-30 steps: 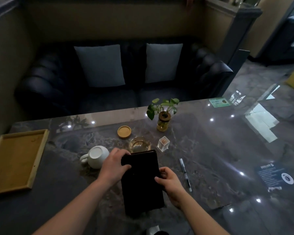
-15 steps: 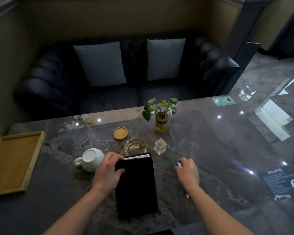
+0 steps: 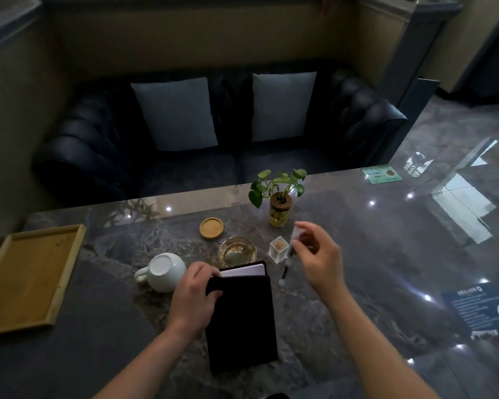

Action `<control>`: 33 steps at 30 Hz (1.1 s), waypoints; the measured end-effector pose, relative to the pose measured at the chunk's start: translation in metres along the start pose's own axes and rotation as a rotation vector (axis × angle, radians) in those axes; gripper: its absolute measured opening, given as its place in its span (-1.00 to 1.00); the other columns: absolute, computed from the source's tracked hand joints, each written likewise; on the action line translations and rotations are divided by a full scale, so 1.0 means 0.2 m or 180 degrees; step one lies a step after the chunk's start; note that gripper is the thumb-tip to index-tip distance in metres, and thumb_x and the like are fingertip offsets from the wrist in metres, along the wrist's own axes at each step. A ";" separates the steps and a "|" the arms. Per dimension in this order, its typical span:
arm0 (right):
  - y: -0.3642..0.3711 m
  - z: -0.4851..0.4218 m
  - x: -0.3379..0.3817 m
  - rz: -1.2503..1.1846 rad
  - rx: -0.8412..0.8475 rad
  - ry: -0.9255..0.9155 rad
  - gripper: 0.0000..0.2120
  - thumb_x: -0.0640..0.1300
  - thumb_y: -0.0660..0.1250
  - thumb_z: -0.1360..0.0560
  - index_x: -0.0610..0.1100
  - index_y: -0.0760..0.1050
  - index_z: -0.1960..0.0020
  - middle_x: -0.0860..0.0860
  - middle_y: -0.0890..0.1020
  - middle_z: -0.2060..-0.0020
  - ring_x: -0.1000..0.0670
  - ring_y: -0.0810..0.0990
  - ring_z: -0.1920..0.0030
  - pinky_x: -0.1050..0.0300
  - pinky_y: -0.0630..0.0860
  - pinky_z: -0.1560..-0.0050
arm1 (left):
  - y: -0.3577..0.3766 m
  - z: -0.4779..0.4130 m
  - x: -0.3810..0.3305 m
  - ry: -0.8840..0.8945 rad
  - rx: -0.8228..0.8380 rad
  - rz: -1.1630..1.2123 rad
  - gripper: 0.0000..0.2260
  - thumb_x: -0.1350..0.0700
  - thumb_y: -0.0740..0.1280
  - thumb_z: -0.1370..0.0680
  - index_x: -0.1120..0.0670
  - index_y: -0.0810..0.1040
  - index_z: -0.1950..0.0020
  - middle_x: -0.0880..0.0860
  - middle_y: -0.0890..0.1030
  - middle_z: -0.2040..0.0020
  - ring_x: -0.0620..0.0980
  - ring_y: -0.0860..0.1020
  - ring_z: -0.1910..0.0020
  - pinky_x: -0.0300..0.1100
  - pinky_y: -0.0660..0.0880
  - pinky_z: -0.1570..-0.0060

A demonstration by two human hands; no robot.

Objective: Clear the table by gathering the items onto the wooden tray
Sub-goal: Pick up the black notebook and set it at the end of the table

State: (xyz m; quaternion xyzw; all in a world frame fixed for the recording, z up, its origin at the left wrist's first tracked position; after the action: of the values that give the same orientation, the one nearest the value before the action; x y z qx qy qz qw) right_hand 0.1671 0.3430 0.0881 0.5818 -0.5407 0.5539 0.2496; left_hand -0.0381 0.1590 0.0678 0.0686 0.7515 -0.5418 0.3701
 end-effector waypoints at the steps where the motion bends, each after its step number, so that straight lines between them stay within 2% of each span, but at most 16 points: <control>1: 0.02 -0.02 0.06 -0.0250 0.0100 -0.0026 -0.66 -0.25 0.44 -0.49 0.10 0.57 -0.16 0.09 0.67 0.09 0.02 0.68 0.08 0.22 0.62 0.05 | 0.00 0.01 0.00 0.0008 -0.0018 0.0003 -0.65 0.31 0.52 -0.30 0.00 0.52 0.06 -0.10 0.48 0.05 -0.12 0.46 0.08 -0.28 0.39 0.07; 5: 0.16 -0.03 0.18 -0.0697 0.0556 0.0045 -0.63 -0.31 0.44 -0.48 0.13 0.58 -0.11 0.03 0.68 0.10 -0.05 0.69 0.07 0.09 0.66 0.02 | -0.01 0.03 -0.01 0.0021 -0.0071 -0.0005 -0.65 0.32 0.50 -0.29 0.00 0.52 0.06 -0.09 0.49 0.04 -0.08 0.49 0.07 -0.19 0.47 0.06; 8: 0.25 -0.02 0.18 -0.0597 0.0785 0.0197 -0.66 -0.30 0.46 -0.46 0.08 0.59 -0.10 -0.01 0.68 0.11 -0.06 0.69 0.05 -0.06 0.67 -0.03 | -0.02 0.03 -0.03 0.0030 -0.0108 0.0009 -0.67 0.33 0.47 -0.29 0.02 0.53 0.06 -0.07 0.49 0.04 -0.04 0.51 0.06 -0.13 0.50 0.07; 10: 0.30 0.00 0.18 -0.0499 0.0924 0.0253 -0.67 -0.29 0.48 -0.44 0.07 0.59 -0.08 -0.01 0.69 0.14 -0.04 0.69 0.05 -0.08 0.67 -0.02 | -0.02 0.04 -0.04 0.0035 -0.0128 0.0015 -0.68 0.34 0.46 -0.29 0.03 0.54 0.06 -0.06 0.50 0.04 -0.02 0.52 0.07 -0.12 0.50 0.08; 15: 0.38 0.01 0.21 0.0066 0.1231 0.0036 -0.68 -0.24 0.54 -0.40 0.09 0.57 -0.03 0.08 0.68 0.20 0.11 0.69 0.13 0.21 0.65 0.06 | -0.02 0.05 -0.06 0.0005 -0.0183 0.0047 -0.71 0.34 0.43 -0.32 0.05 0.55 0.06 -0.05 0.51 0.04 -0.04 0.52 0.08 -0.11 0.51 0.11; 20: 0.42 0.02 0.24 0.0700 0.1442 -0.0112 -0.75 -0.18 0.53 -0.41 0.02 0.59 -0.03 0.13 0.67 0.26 0.18 0.65 0.18 0.37 0.55 0.14 | -0.01 0.05 -0.06 0.0002 -0.0186 0.0012 -0.72 0.33 0.40 -0.32 0.04 0.55 0.06 -0.06 0.50 0.03 -0.04 0.51 0.09 -0.13 0.49 0.14; 24: 0.47 0.04 0.25 0.0995 0.1721 -0.0068 -0.87 -0.16 0.43 -0.48 -0.02 0.59 -0.01 0.12 0.68 0.27 0.15 0.64 0.22 0.23 0.57 0.14 | 0.00 0.04 -0.05 0.0006 -0.0158 -0.0014 -0.72 0.32 0.39 -0.32 0.04 0.54 0.05 -0.04 0.49 0.02 -0.01 0.51 0.08 -0.10 0.50 0.13; 27: 0.49 0.04 0.25 0.1051 0.1901 0.0073 -0.88 -0.20 0.35 -0.51 -0.02 0.58 0.01 0.05 0.71 0.24 0.13 0.65 0.22 0.17 0.57 0.11 | 0.00 0.04 -0.05 0.0069 -0.0161 0.0031 -0.71 0.34 0.38 -0.29 0.07 0.54 0.05 -0.02 0.49 0.04 0.01 0.51 0.08 -0.09 0.50 0.10; 33: 0.50 0.02 0.25 0.1184 0.1991 0.0210 -0.85 -0.22 0.37 -0.50 0.01 0.59 0.02 0.05 0.68 0.13 0.06 0.64 0.13 0.22 0.53 0.09 | 0.00 0.05 -0.04 0.0071 -0.0203 0.0052 -0.70 0.33 0.42 -0.29 0.06 0.57 0.03 -0.01 0.51 0.02 0.00 0.52 0.06 -0.11 0.50 0.07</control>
State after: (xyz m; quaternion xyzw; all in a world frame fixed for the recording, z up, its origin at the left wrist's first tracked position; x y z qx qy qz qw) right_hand 0.0671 0.2932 0.1025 0.5036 -0.4334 0.7468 -0.0282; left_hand -0.0279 0.1531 0.0725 0.0689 0.7719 -0.5137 0.3681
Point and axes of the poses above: each hand's wrist, its own z-axis away from the middle knuckle, its own y-axis out of the palm, x = y × z, the point moved 4 cm from there along -z, towards the middle knuckle
